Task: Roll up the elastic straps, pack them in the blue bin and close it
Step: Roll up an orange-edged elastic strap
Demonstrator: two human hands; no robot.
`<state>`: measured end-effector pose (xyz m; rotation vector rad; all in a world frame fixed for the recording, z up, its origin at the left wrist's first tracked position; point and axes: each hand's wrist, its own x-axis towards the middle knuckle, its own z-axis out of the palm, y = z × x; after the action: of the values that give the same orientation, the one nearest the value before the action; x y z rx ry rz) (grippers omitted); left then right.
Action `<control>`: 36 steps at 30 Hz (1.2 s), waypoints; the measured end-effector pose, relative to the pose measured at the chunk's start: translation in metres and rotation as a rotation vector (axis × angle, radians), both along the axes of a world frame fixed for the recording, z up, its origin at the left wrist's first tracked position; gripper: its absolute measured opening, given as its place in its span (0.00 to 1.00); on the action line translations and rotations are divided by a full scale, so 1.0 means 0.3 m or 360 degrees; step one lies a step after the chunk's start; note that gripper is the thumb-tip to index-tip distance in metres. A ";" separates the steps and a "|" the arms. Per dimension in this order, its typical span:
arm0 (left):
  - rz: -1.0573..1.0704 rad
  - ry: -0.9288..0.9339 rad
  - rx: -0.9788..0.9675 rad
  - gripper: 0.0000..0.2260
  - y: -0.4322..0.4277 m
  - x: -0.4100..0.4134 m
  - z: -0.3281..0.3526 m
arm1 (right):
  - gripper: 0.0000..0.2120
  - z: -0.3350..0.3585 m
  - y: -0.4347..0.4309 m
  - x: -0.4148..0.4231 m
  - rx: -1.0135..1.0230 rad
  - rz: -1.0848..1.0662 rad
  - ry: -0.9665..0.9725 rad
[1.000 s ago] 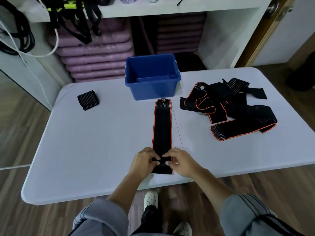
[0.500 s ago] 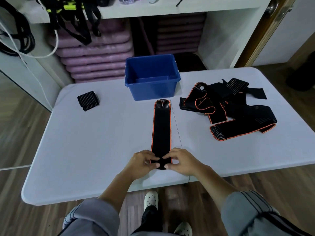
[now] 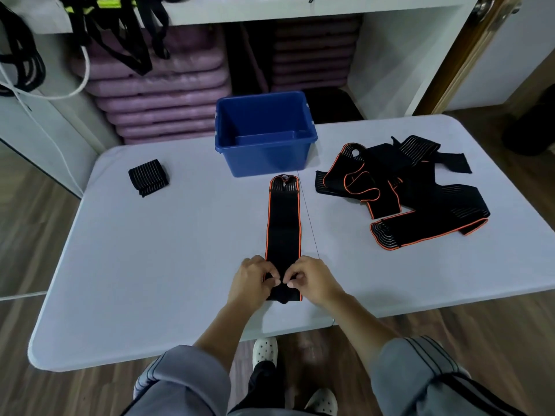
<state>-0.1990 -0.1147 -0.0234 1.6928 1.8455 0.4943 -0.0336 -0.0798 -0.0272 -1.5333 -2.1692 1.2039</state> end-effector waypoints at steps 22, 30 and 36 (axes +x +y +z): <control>-0.0789 0.0409 0.0300 0.22 -0.004 -0.085 -0.038 | 0.22 -0.005 -0.005 0.066 0.0305 0.0380 -0.0130; -0.0218 -0.0161 -0.0211 0.15 0.102 -0.051 0.035 | 0.10 -0.001 0.069 0.043 0.0036 0.0003 0.0062; 0.0121 -0.0189 -0.0307 0.09 0.160 -0.001 0.012 | 0.11 -0.024 0.125 0.008 0.0039 -0.0174 -0.0012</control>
<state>-0.1995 -0.0667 -0.0198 1.4406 1.8142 0.4235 -0.0312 -0.0424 -0.0343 -1.6255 -2.0671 1.1347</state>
